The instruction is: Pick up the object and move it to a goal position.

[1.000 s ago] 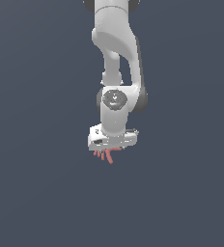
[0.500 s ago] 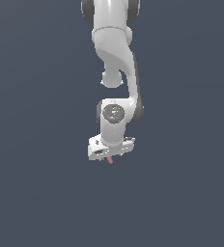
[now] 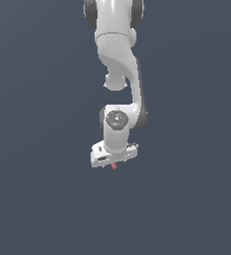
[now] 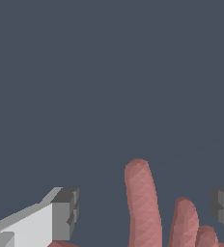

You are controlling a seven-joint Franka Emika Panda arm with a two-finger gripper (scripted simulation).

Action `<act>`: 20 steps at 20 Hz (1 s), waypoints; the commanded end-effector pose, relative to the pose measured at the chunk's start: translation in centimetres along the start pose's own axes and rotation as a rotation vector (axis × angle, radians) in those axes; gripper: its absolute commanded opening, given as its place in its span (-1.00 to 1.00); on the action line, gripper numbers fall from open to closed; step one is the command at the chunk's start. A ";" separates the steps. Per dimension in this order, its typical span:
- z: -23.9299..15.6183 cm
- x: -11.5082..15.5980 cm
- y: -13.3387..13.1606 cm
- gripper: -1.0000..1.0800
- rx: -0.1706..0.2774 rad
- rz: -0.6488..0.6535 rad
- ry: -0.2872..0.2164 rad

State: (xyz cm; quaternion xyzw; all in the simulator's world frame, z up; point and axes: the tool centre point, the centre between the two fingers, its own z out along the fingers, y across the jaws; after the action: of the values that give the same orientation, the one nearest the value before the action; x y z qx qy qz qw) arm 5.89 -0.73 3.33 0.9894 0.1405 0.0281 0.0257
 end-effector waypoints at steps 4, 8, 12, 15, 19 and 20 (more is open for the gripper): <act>1.9 -0.1 0.0 1.00 0.000 -0.002 0.000; 2.5 -0.1 0.0 1.00 0.000 -0.003 0.000; 2.5 -0.1 0.0 -1.00 0.000 -0.003 0.000; 2.5 -0.1 0.0 -1.00 0.000 -0.003 0.000; 2.2 0.1 0.0 -1.00 -0.001 -0.004 0.004; 2.1 0.1 0.0 -1.00 -0.002 -0.004 0.005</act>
State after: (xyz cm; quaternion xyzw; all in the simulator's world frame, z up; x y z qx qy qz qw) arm 6.11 -0.77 1.18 0.9890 0.1424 0.0302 0.0260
